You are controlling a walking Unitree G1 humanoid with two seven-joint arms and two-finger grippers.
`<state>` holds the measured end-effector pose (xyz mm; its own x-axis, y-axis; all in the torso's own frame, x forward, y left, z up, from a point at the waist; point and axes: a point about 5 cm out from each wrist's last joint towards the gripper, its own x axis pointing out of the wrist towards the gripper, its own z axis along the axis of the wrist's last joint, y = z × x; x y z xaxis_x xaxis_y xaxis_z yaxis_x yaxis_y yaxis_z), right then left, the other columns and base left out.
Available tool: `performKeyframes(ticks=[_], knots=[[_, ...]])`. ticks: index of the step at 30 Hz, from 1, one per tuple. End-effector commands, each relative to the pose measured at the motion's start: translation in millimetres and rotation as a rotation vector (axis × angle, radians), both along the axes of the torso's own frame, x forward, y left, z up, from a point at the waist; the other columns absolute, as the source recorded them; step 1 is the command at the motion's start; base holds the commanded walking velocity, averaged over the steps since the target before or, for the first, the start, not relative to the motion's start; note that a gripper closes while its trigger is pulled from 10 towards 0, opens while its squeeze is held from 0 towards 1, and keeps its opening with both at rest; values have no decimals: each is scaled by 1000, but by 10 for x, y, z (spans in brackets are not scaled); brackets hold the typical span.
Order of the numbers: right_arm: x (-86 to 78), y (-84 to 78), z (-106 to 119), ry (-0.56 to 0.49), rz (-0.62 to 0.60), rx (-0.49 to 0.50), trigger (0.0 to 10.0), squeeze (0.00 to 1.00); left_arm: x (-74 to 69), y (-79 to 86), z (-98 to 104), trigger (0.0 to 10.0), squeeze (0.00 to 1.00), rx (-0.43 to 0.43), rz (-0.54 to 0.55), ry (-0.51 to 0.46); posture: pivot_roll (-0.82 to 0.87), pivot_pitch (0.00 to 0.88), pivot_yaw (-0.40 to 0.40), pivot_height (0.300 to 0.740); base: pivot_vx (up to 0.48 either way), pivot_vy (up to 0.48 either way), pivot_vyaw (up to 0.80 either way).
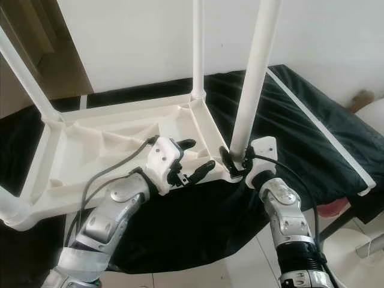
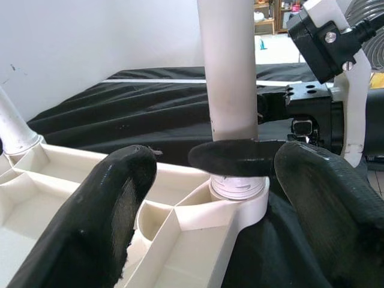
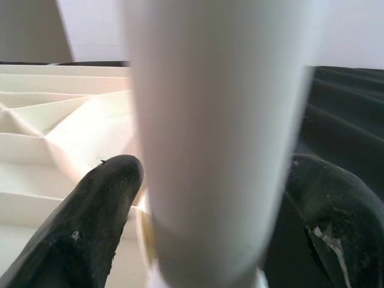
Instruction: Building children table
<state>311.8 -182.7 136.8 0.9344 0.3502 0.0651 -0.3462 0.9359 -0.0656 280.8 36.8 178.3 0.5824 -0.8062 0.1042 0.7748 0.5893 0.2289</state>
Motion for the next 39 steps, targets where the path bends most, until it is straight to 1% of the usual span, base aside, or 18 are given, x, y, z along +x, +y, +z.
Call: performKeyframes(ticks=[1, 3, 5, 8, 9, 17, 19, 20, 22, 24, 25, 26, 27, 30, 32, 35, 37, 39], knots=[[78, 44, 17, 2, 69, -31, 10000, 0, 26, 4, -15, 10000, 0, 11, -1, 10, -17, 0, 41, 740, 0, 0, 0], [78, 44, 17, 2, 69, -31, 10000, 0, 26, 4, -15, 10000, 0, 11, -1, 10, -17, 0, 41, 740, 0, 0, 0], [179, 111, 8, 11, 140, -88, 10000, 0, 28, 17, -5, 10000, 0, 10, 5, 8, -2, 0, 39, 740, 0, 0, 0], [223, 141, -6, 17, 170, -123, 10000, 0, 27, 26, -3, 10000, 0, 10, 9, 7, -2, 0, 39, 740, 0, 0, 0], [220, 140, -26, 25, 180, -136, 0, 0, 25, 37, -4, 10000, 0, 11, 15, 6, 10, 0, 32, 740, 0, 0, 0], [179, 50, -154, 74, 180, -178, 0, 0, 10, 59, -18, 10000, 0, 11, 27, 9, 9, 0, 30, 740, 0, 0, 0], [155, -20, -192, 94, 154, -190, 0, 0, 1, 42, -29, 10000, 0, 11, 20, 15, -3, 0, 34, 740, 0, 0, 0], [155, -20, -192, 94, 154, -190, 0, 0, 1, 42, -29, 10000, 0, 11, 20, 15, -3, 0, 34, 740, 0, 0, 0], [155, -90, -213, 113, 95, -192, 0, 0, 7, 30, -30, 10000, 0, 10, 15, 16, -11, 0, 35, 740, 0, 0, 0], [160, -119, -222, 120, 67, -192, 0, 0, 9, 27, -29, 10000, 0, 9, 14, 17, -11, 0, 35, 740, 0, 0, 0], [167, -150, -232, 130, 26, -183, 2941, 0, 8, 23, -31, 10000, 0, 9, 12, 17, -15, 0, 35, 740, 0, 0, 0], [167, -150, -232, 130, 26, -183, 2941, 0, 8, 23, -31, 10000, 0, 9, 12, 17, -15, 0, 35, 740, 0, 0, 0], [167, -163, -241, 137, -7, -169, 10000, 0, 4, 18, -36, 10000, 0, 8, 9, 19, -18, 0, 34, 740, 0, 0, 0], [150, -152, -250, 142, -70, -141, 10000, 0, -6, 7, -47, 10000, 0, 8, 4, 23, -22, 0, 33, 740, 0, 0, 0], [150, -152, -250, 142, -70, -141, 10000, 0, -6, 7, -47, 10000, 0, 8, 4, 23, -22, 0, 33, 740, 0, 0, 0], [133, -92, -277, 171, -237, -85, 10000, 0, -28, -7, -68, 10000, 0, 7, -4, 32, -28, 0, 31, 740, 0, 0, 0], [133, -92, -277, 171, -237, -85, 10000, 0, -28, -7, -68, 10000, 0, 7, -4, 32, -28, 0, 31, 740, 0, 0, 0], [97, 7, -302, 178, -316, -66, 10000, 0, -44, -13, -88, 10000, 0, 8, -8, 37, -26, 0, 22, 740, 0, 0, 0]])
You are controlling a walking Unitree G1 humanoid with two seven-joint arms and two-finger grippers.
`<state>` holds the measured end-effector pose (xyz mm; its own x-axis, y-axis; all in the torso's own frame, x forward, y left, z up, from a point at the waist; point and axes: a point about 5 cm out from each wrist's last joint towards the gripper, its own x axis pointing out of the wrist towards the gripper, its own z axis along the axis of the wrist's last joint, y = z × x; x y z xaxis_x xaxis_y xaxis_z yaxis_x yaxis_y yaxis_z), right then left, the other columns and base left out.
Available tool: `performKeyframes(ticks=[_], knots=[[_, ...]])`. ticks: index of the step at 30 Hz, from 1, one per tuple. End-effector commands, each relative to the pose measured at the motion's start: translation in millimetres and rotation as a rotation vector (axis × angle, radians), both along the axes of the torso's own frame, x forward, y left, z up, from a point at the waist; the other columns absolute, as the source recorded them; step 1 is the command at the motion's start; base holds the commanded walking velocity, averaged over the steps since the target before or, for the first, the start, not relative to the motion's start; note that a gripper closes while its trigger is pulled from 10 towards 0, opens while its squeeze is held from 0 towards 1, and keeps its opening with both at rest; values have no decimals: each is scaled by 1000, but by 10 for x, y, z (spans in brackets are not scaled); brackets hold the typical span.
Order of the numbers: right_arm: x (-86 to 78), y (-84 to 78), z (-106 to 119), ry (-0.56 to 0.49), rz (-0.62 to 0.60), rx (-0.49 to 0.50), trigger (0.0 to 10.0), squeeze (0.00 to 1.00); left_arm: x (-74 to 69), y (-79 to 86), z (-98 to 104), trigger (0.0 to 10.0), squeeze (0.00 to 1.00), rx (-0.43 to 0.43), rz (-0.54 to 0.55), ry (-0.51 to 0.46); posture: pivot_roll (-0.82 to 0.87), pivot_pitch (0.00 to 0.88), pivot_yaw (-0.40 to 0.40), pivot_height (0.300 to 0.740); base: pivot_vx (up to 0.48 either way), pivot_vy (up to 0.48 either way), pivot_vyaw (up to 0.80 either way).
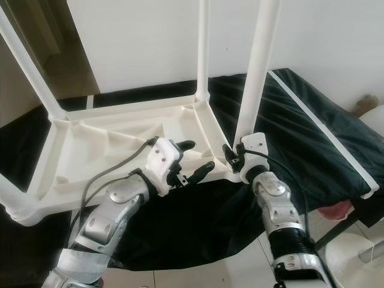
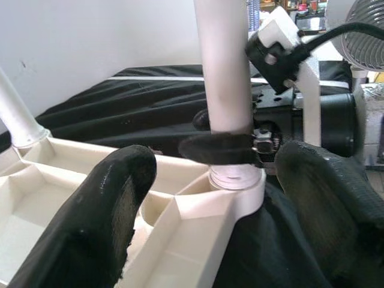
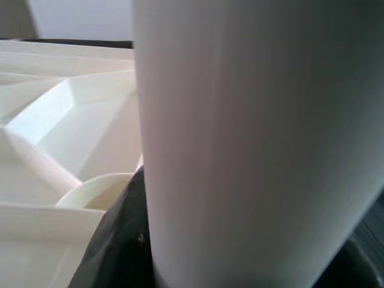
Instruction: Building children table
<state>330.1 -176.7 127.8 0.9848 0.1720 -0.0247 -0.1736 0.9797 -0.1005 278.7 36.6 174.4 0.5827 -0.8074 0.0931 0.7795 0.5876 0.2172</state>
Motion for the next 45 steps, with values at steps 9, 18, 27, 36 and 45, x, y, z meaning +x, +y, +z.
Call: performKeyframes(ticks=[9, 18, 27, 36, 45], knots=[[-191, 264, -247, 106, -392, 77, 10000, 0, -19, -27, -47, 10000, 0, -1, 1, 20, -17, 0, 5, 740, 0, 0, 0], [-201, 389, -203, 113, -461, 134, 10000, 0, -27, -36, -49, 10000, 0, -4, 4, 19, -4, 0, -6, 740, 0, 0, 0], [-234, 419, -182, 105, -472, 129, 10000, 400, -22, -10, -48, 10000, 0, -2, 11, 15, 1, 0, -9, 740, 0, 0, 0], [-305, 403, -56, -38, -372, 93, 10000, 1000, -32, -11, -58, 10000, 0, 7, 3, 14, -2, 0, -5, 740, 0, 0, 0], [-513, 171, -90, -105, -292, 103, 10000, 1000, -20, 9, -65, 10000, 0, 19, -3, 10, -14, 0, 8, 740, 0, 0, 0]])
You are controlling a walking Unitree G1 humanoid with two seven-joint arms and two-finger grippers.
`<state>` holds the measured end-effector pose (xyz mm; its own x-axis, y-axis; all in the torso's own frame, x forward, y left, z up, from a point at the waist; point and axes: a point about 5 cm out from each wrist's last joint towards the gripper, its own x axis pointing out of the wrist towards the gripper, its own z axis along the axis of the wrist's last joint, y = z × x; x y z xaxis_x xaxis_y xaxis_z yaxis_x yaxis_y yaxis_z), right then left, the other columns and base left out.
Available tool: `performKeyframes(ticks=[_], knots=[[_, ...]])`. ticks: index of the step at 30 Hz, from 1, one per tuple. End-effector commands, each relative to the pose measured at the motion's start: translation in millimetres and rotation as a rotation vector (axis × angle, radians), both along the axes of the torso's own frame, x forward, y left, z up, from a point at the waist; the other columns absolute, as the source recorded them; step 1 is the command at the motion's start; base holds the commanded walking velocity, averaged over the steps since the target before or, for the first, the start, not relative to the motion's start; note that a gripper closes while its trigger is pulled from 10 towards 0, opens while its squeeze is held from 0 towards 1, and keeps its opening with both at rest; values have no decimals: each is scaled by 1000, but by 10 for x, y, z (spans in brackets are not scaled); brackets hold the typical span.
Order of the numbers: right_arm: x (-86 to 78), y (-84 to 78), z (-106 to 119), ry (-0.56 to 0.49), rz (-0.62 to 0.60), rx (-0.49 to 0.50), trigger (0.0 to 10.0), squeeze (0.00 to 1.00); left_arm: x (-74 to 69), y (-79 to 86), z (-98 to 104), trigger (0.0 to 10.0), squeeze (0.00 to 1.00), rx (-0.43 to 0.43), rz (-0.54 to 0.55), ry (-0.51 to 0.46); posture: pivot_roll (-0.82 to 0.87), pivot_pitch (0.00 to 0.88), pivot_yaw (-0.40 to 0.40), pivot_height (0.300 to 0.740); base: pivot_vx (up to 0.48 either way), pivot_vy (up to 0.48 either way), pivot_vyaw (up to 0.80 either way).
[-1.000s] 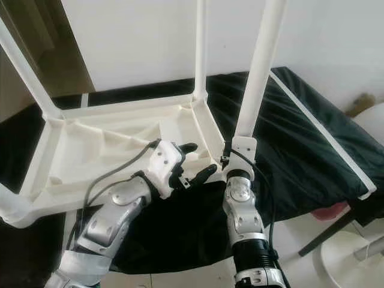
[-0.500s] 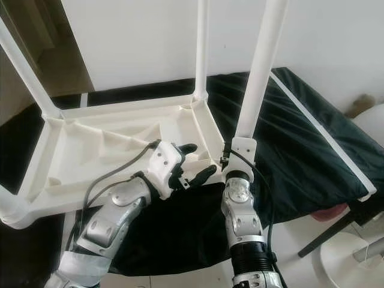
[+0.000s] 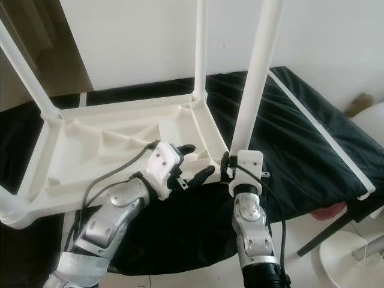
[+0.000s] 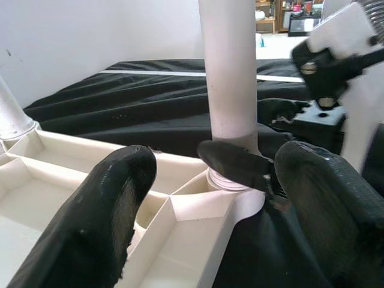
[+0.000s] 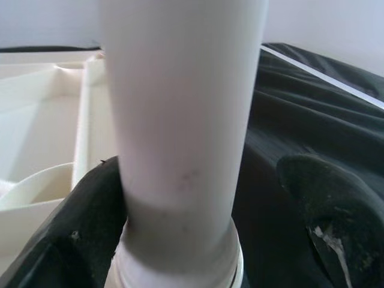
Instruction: Building children table
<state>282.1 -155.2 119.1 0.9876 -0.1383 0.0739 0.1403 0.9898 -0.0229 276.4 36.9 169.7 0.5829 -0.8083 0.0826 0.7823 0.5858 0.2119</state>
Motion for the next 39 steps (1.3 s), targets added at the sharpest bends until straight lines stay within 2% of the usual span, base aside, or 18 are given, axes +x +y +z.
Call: performKeyframes(ticks=[1, 2, 3, 4, 5, 11, 15, 19, 24, 26, 29, 31, 35, 36, 37, 38, 39], knots=[[-49, -62, -6, -16, 38, 32, 10000, 1000, 3, 6, -22, 10000, 0, 16, -5, 0, -14, 0, 8, 740, 0, 0, 0], [-49, -62, -6, -16, 38, 32, 10000, 1000, 3, 6, -22, 10000, 0, 16, -5, 0, -14, 0, 8, 740, 0, 0, 0], [-78, -93, -10, -20, 101, 37, 10000, 561, 2, 12, -24, 10000, 0, 19, -8, 0, -15, 0, 8, 740, 0, 0, 0], [-78, -93, -10, -20, 101, 37, 10000, 561, 2, 12, -24, 10000, 0, 19, -8, 0, -15, 0, 8, 740, 0, 0, 0], [-86, -112, -5, -26, 121, 36, 10000, 0, 3, 19, -25, 10000, 0, 22, -10, 0, -18, 0, 14, 740, 0, 0, 0], [-84, -222, -16, -12, 256, 52, 10000, 0, 17, 56, -31, 10000, 0, 38, -14, -3, -24, 0, 23, 740, 0, 0, 0], [-52, -359, -42, 33, 419, 34, 10000, 0, 24, 42, -3, 10000, 0, 31, -20, -14, -23, 0, 24, 740, 0, 0, 0], [4, -418, -13, 58, 516, 15, 10000, 0, 15, 34, 2, 10000, 0, 25, -25, -22, -24, 0, 27, 740, 0, 0, 0], [52, -431, 19, 64, 560, 0, 10000, 0, 15, 35, 0, 10000, 0, 30, -29, -24, -21, 0, 27, 740, 0, 0, 0], [156, -433, 70, 63, 605, -30, 10000, 0, 27, 39, 12, 10000, 0, 32, -29, -31, -16, 0, 29, 740, 0, 0, 0], [204, -427, 89, 63, 622, -43, 10000, 0, 33, 39, 19, 10000, 0, 33, -29, -35, -12, 0, 28, 740, 0, 0, 0], [297, -393, 113, 66, 653, -57, 10000, 0, 34, 26, 36, 10000, 0, 31, -28, -39, -3, 0, 23, 740, 0, 0, 0], [338, -383, 107, 73, 659, -84, 10000, 0, 29, 23, 43, 10000, 0, 28, -24, -40, 4, 0, 19, 740, 0, 0, 0], [346, -395, 100, 77, 661, -85, 4510, 0, 26, 26, 41, 10000, 0, 27, -20, -40, 9, 0, 16, 740, 0, 0, 0], [346, -395, 100, 77, 661, -85, 4510, 0, 26, 26, 41, 10000, 0, 27, -20, -40, 9, 0, 16, 740, 0, 0, 0], [346, -414, 86, 85, 660, -89, 3529, 0, 22, 36, 36, 10000, 0, 26, -14, -38, 11, 0, 13, 740, 0, 0, 0], [343, -434, 77, 90, 661, -89, 0, 0, 19, 43, 32, 10000, 0, 25, -9, -36, 12, 0, 11, 740, 0, 0, 0]])
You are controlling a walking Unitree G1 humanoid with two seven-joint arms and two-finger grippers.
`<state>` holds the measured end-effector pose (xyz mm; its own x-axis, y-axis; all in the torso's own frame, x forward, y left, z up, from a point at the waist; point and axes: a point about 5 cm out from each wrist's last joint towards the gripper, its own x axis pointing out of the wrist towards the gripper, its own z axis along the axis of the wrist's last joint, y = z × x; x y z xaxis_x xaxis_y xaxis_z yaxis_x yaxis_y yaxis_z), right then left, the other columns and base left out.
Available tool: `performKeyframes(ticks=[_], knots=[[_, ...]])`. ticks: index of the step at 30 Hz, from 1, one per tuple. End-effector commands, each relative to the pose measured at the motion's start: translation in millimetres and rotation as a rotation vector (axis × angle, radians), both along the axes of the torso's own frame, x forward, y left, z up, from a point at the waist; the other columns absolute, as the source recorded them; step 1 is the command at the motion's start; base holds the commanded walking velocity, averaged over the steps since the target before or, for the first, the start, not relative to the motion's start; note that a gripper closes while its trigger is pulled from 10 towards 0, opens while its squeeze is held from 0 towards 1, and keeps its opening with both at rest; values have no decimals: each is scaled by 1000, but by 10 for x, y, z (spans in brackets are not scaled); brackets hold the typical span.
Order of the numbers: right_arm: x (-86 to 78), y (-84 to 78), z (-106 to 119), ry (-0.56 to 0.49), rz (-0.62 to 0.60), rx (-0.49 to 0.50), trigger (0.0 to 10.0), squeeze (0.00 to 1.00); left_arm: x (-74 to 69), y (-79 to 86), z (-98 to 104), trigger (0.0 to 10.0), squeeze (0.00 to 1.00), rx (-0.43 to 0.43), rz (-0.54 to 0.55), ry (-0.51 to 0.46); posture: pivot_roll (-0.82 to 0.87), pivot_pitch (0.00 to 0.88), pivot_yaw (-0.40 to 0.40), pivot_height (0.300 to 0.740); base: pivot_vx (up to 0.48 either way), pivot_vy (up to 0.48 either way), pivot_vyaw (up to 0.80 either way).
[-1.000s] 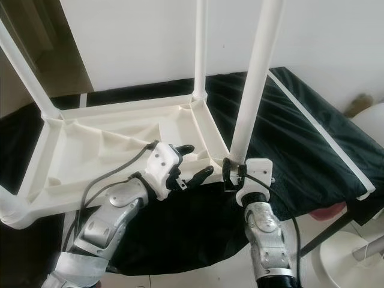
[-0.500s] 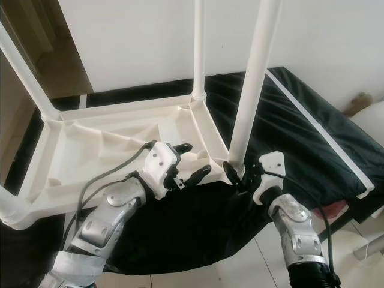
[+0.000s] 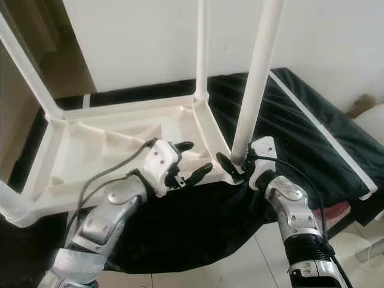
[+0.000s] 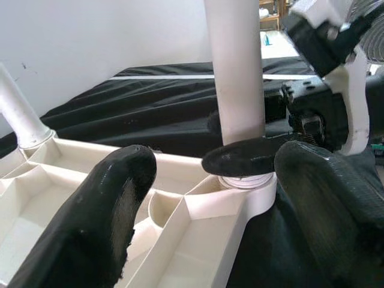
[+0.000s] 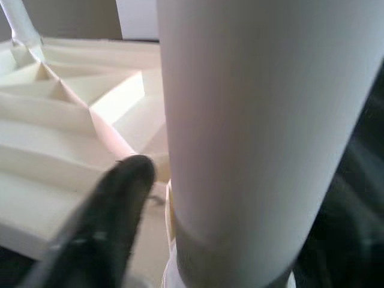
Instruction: Building children table
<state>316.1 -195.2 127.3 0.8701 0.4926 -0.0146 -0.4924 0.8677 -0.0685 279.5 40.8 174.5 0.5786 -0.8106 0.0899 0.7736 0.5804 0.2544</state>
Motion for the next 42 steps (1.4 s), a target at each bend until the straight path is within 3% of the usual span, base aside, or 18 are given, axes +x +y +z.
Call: performKeyframes(ticks=[1, 14, 15, 18, 19, 31, 34, 39, 40, 42], knots=[[3, -34, -6, 2, 9, -27, 0, 0, -12, 5, -16, 10000, 0, 5, -8, 4, 12, 0, 11, 740, 0, 0, 0], [-87, -93, -86, 26, -37, -33, 0, 0, -22, 9, -30, 10000, 0, -3, 7, 14, 2, 0, 6, 740, 0, 0, 0], [-98, -75, -85, 18, -73, -28, 10000, 0, -24, 7, -37, 10000, 0, -3, 7, 17, -5, 0, 7, 740, 0, 0, 0], [-106, -56, -86, 16, -103, -24, 10000, 0, -26, 6, -40, 10000, 0, -4, 6, 19, -6, 0, 7, 740, 0, 0, 0], [-121, -31, -71, 1, -195, -9, 10000, 0, -28, 5, -43, 10000, 0, -4, 6, 22, -6, 0, 10, 740, 0, 0, 0], [-204, 63, -69, -16, -396, 47, 10000, 0, -30, 28, -50, 10000, 0, 3, 6, 29, -11, 2, 23, 740, 0, 0, 0], [-245, 160, -106, 1, -565, 74, 10000, 0, -19, 31, -50, 10000, 0, 1, 10, 31, -17, 2, 23, 740, 0, 0, 0], [-264, 228, -172, 39, -678, 68, 10000, 0, -16, 25, -49, 10000, 0, -3, 11, 33, -18, 3, 21, 740, 0, 0, 0], [-271, 255, -181, 45, -776, 51, 10000, 0, -13, 19, -49, 10000, 0, -3, 10, 32, -18, 2, 19, 740, 0, 0, 0], [-269, 279, -194, 64, -831, 63, 10000, 0, -10, 15, -47, 10000, 0, -3, 10, 31, -13, 1, 14, 740, 0, 0, 0]])
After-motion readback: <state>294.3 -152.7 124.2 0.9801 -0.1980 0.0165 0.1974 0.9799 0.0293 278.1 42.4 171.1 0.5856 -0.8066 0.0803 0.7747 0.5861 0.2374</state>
